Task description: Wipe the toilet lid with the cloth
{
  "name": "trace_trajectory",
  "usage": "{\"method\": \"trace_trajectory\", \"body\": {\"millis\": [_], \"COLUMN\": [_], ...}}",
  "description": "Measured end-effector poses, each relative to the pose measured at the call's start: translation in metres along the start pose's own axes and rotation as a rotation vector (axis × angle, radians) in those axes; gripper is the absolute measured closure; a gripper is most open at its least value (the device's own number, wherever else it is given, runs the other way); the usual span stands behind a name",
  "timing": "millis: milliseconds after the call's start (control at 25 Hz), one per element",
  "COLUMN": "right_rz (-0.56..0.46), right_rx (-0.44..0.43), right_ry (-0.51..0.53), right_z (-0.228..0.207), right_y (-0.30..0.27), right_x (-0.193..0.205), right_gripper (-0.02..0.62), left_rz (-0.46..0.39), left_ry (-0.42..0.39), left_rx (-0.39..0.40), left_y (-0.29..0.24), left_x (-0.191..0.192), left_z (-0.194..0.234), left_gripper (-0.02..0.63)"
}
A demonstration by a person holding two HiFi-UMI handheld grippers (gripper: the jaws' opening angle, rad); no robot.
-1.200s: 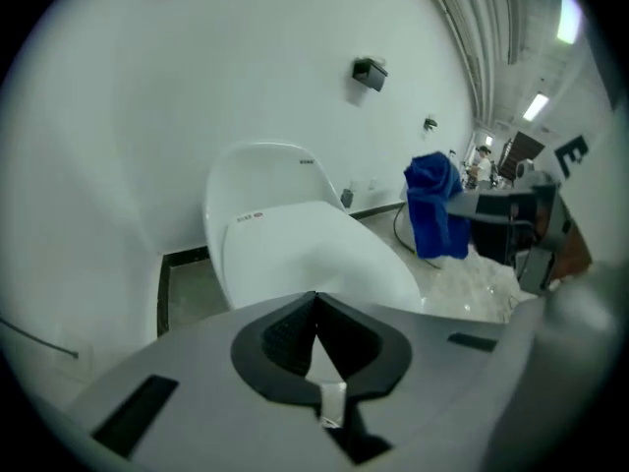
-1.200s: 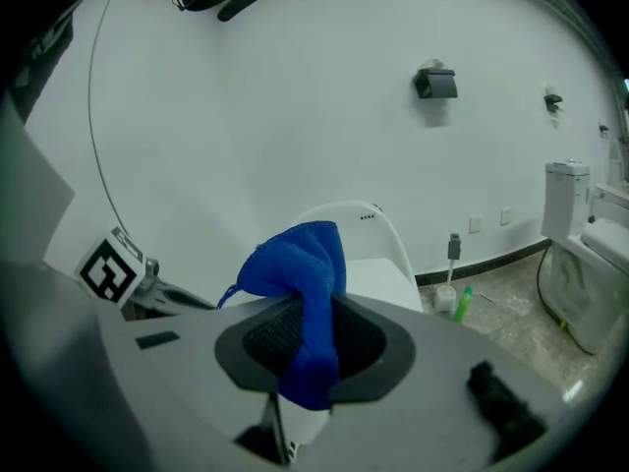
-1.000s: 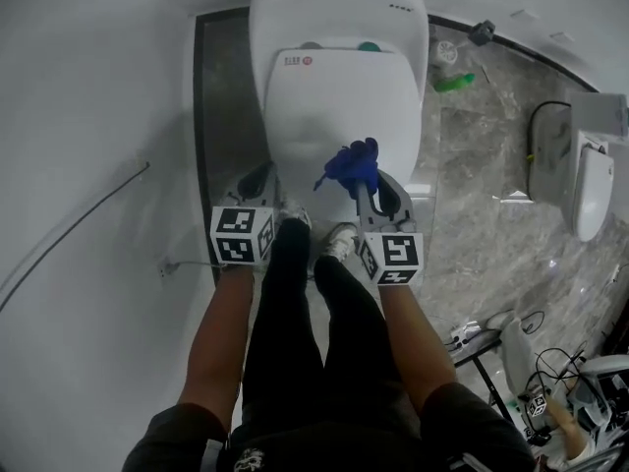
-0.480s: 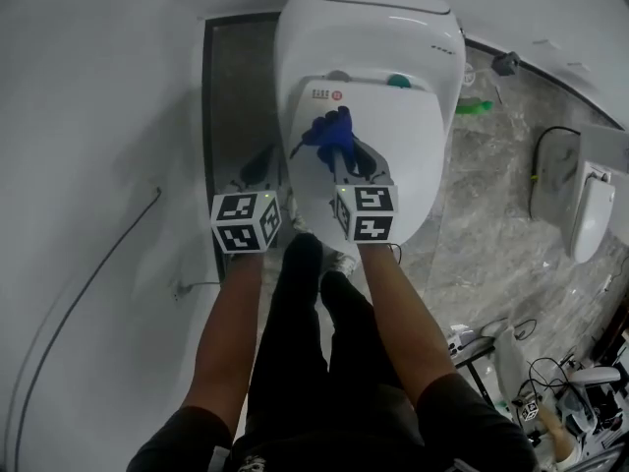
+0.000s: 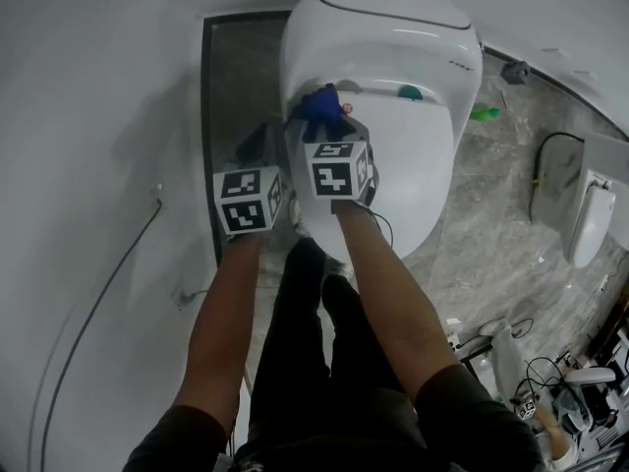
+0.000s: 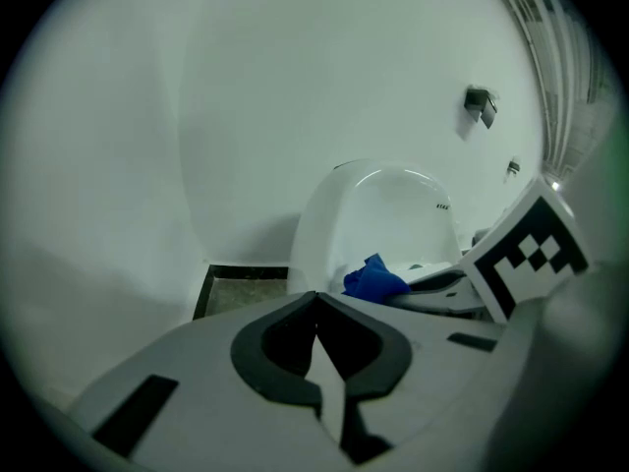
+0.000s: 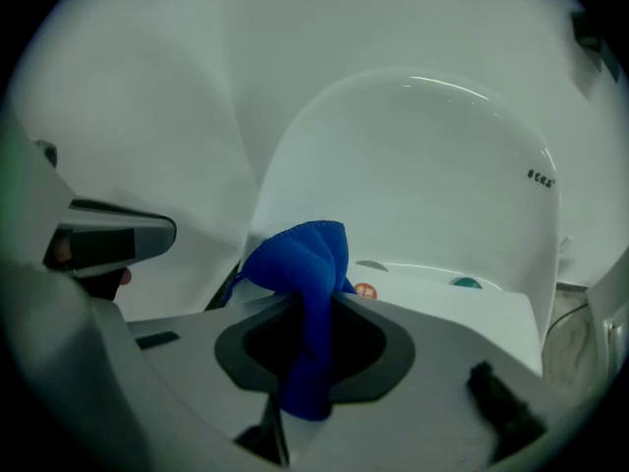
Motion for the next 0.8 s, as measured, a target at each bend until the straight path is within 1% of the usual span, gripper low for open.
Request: {"method": "trace_trajectory", "body": {"millis": [80,160,360,480,640,800], "right_rz": [-0.008,-0.016,-0.044,-0.064,-0.070,-0.079], "right_rx": [0.024,0.029,0.041,0.057,0.100,0.162], "right_ry": [0.034,0.047,0.050,0.036,-0.008,-0.027], "right_z": [0.001,0.000,-0.020,-0.041,-0.075,-0.114], "right_y": [-0.002,-0.001,0.004,0.008,0.014,0.022], "right_x": [-0.001,0.000,-0.002,0.001,0.003,0.010], "right_gripper": [0.525,0.525,0.525,0.525,0.525,0.525], "left_rz": [0.007,0.021,0.052,0.055,0.049,0.042], "left_ry": [-0.012,-0.012,-0.032,-0.060,-0.084,-0.143], "left_rx": [-0.014,-0.006,0.047,0.079,0.110,0.133], "left_y": [-0.003,-0.004,-0.013,-0.021,-0.031,-0.039], "left_x": [0.001,0.003,0.006,0.004,-0.006,-0.017], "left_z": [0.000,-0.002,-0.016,-0.030,-0.049,-0.071], "left_gripper": [0.594,0.594,0.594,0.594,0.595,0.594]}}
Point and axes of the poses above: the fingertips, and each gripper's own axes: y backward along the fingers, z to its left, x out of its underside, the point moved 9 cm from there along y, backward along the fingers, and after that the axes turned 11 degrees about -y, right-handed, at the moved point
